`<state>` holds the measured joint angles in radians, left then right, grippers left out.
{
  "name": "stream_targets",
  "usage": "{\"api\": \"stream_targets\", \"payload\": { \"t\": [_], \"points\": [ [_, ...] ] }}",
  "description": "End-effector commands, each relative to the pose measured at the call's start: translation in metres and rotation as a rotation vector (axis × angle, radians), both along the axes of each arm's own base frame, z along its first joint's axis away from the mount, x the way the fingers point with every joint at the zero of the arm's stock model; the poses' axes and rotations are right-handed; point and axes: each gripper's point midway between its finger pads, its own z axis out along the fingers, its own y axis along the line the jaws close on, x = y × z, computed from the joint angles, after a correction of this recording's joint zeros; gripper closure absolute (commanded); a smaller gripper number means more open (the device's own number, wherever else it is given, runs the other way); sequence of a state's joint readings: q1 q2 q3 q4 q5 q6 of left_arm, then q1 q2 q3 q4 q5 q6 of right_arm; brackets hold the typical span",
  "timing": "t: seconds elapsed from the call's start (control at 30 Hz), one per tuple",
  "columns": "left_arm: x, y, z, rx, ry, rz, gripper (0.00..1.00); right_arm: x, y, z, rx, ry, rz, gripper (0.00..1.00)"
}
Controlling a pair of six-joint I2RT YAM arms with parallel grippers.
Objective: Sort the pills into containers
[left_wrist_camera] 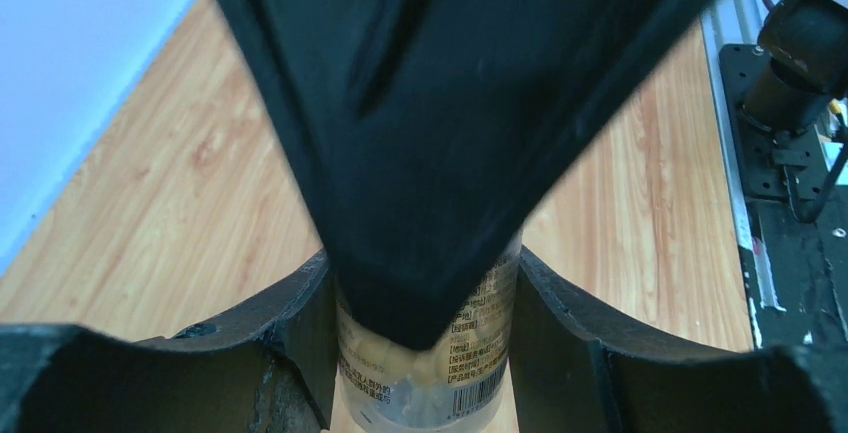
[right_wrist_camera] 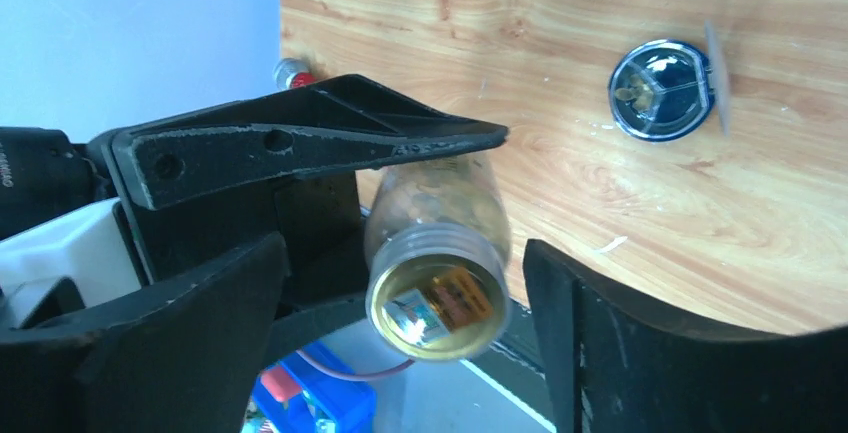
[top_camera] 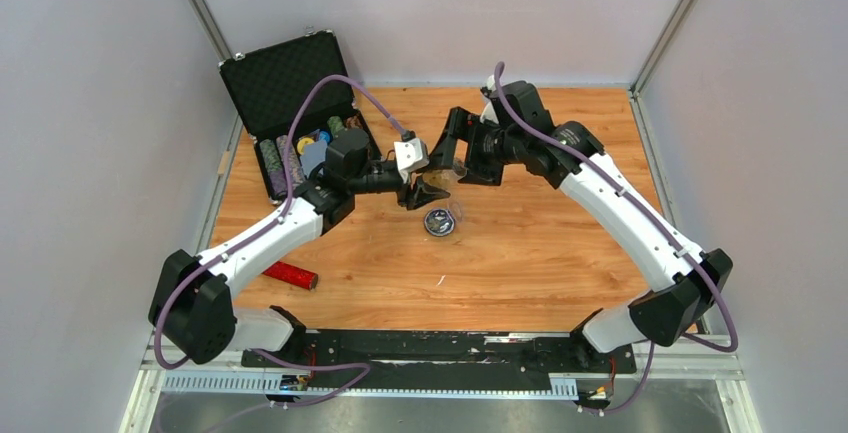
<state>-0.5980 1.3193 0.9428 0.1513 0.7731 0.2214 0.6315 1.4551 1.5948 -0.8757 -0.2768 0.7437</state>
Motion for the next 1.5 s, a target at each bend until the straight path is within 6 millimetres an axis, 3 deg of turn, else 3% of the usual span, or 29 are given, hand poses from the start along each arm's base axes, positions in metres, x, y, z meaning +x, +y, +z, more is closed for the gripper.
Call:
{"api": "stream_targets", "payload": {
  "t": [0.0, 0.2, 0.3, 0.4, 0.77, 0.83, 1.0, 1.27, 1.47],
  "points": [
    [0.004, -0.002, 0.036, -0.073, -0.118, 0.02, 1.0, 0.003, 0.013, 0.042, 0.119, -0.044, -0.038, 0.02],
    [0.002, -0.003, 0.025, -0.05, -0.047, 0.016, 1.0, 0.014, -0.025, 0.068, 0.04, -0.405, 0.061, 0.0],
    [-0.007, -0.005, 0.025, -0.053, -0.036, -0.032, 1.0, -0.002, -0.03, 0.076, -0.011, -0.601, 0.275, 0.0],
    [-0.021, -0.008, 0.026, -0.053, -0.015, -0.119, 1.0, -0.032, -0.031, 0.07, -0.034, -0.712, 0.51, 0.0],
    [-0.051, -0.009, 0.032, -0.02, 0.041, -0.305, 0.96, -0.05, -0.035, 0.044, -0.096, -0.669, 0.693, 0.08],
    [-0.053, -0.009, 0.033, -0.017, 0.043, -0.318, 0.95, -0.049, -0.035, 0.04, -0.103, -0.664, 0.697, 0.13],
    [-0.054, -0.01, 0.035, -0.015, 0.047, -0.335, 0.95, -0.042, -0.032, 0.041, -0.101, -0.66, 0.678, 0.37],
    [-0.051, -0.011, 0.036, -0.018, 0.044, -0.33, 0.95, -0.038, -0.024, 0.033, -0.069, -0.595, 0.656, 0.55],
    [-0.045, -0.012, 0.035, -0.013, 0.03, -0.295, 0.96, -0.032, -0.015, 0.031, -0.021, -0.49, 0.579, 0.8]
  ]
}}
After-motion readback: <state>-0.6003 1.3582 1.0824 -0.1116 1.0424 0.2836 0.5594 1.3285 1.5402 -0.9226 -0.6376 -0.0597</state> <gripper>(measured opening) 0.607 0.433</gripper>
